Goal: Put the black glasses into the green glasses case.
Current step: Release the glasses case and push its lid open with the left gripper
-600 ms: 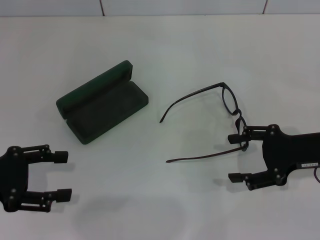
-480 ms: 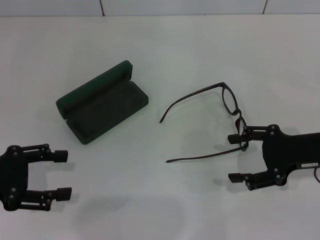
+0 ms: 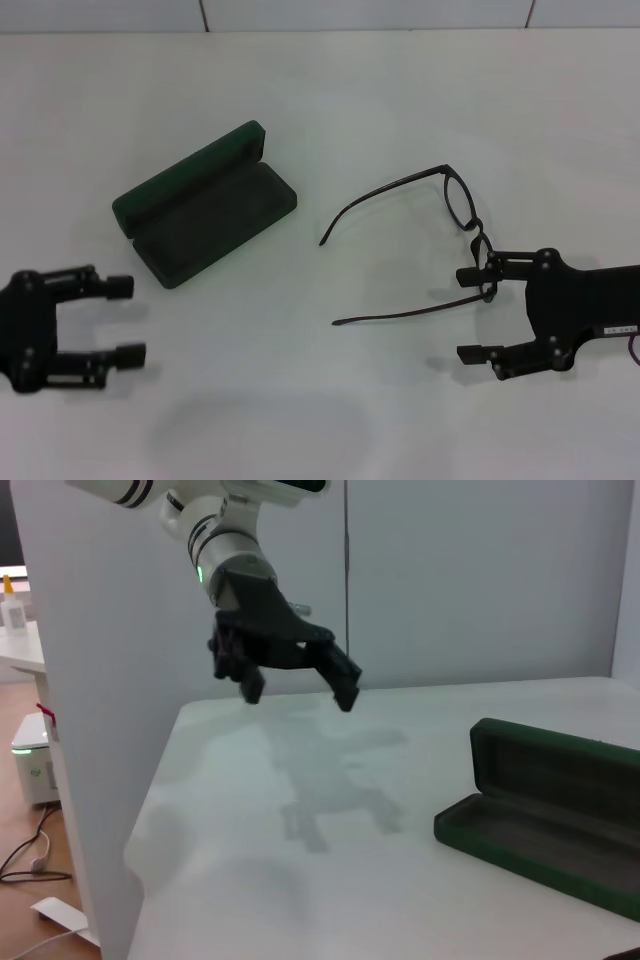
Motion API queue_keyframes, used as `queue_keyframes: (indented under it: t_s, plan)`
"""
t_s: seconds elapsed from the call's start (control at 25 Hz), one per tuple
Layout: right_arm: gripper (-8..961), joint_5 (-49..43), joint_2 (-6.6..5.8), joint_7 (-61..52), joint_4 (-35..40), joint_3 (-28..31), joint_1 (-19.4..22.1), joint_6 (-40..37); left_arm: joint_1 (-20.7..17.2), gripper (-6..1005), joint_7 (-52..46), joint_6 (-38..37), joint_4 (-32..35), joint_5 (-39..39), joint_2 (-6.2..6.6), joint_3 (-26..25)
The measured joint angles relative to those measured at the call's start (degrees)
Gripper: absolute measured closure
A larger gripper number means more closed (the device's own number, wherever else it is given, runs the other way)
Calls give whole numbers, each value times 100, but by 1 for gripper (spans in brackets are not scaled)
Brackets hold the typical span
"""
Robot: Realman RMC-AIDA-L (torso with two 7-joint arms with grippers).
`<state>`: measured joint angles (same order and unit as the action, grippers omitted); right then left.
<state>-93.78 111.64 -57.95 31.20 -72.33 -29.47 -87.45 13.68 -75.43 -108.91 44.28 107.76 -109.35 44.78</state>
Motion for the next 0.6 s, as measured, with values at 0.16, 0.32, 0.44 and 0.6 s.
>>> queue_keyframes:
  t_s: [0.16, 0.32, 0.44, 0.6]
  plan:
    - [131, 4, -2, -6, 0, 10, 21, -17, 175, 154, -692, 141, -5, 90, -98, -500]
    - [131, 4, 2, -9, 0, 10, 28, -50, 444, 156, -1895, 689, 18, 245, -89, -647]
    - [131, -11, 9, -29, 0, 9, 35, -83, 770, 172, -2533, 1039, 42, 680, -57, -651]
    - [131, -21, 15, -60, 0, 6, 37, -93, 1366, 231, -3202, 1192, 112, 1330, 32, -626]
